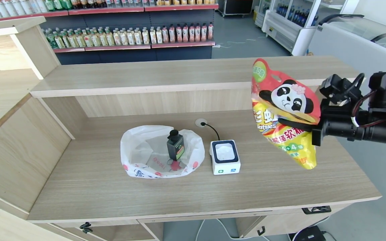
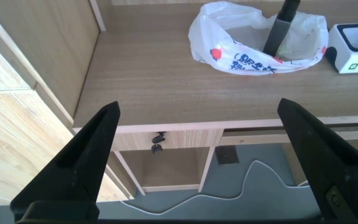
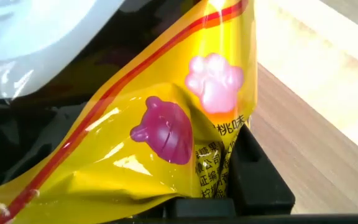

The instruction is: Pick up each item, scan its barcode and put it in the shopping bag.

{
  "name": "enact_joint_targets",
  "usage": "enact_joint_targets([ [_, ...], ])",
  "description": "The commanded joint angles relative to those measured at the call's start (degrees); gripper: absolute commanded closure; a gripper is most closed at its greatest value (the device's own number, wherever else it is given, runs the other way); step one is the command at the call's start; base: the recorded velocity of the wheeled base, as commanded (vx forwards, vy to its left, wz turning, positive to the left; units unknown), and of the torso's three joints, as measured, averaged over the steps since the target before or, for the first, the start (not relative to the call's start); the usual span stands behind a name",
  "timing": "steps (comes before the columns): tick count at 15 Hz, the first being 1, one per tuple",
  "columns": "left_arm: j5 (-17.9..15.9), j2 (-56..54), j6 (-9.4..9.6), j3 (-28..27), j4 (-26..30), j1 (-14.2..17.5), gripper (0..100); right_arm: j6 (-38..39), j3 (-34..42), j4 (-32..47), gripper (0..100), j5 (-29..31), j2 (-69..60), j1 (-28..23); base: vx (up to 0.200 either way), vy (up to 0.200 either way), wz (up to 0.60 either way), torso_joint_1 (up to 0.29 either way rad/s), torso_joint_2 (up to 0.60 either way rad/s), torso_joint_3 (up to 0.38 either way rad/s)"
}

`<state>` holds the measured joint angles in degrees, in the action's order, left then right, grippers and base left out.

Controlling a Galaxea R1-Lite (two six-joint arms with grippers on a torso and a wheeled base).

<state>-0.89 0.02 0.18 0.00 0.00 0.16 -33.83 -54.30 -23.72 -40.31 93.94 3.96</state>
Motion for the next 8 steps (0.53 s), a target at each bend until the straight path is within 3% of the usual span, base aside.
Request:
enact_joint_targets([
  [1, 0.01, -0.02, -0.01, 0.0, 0.0, 0.02, 0, -2.21, 2.44, 2.01, 100, 1.64, -7.02, -3.08, 0.0, 0.0, 0.0, 0.0, 0.0, 0.0],
  [5, 0.01, -0.02, -0.01, 0.0, 0.0, 0.02, 0, -14.86, 2.71, 6.58, 100, 6.04, -10.88, -13.89, 0.0, 0.0, 0.0, 0.0, 0.0, 0.0],
  [8, 0.01, -0.02, -0.01, 0.0, 0.0, 0.02, 0, -20.66, 2.71, 9.84, 100, 5.42, -12.38, -16.79, 0.0, 0.0, 0.0, 0.0, 0.0, 0.0],
])
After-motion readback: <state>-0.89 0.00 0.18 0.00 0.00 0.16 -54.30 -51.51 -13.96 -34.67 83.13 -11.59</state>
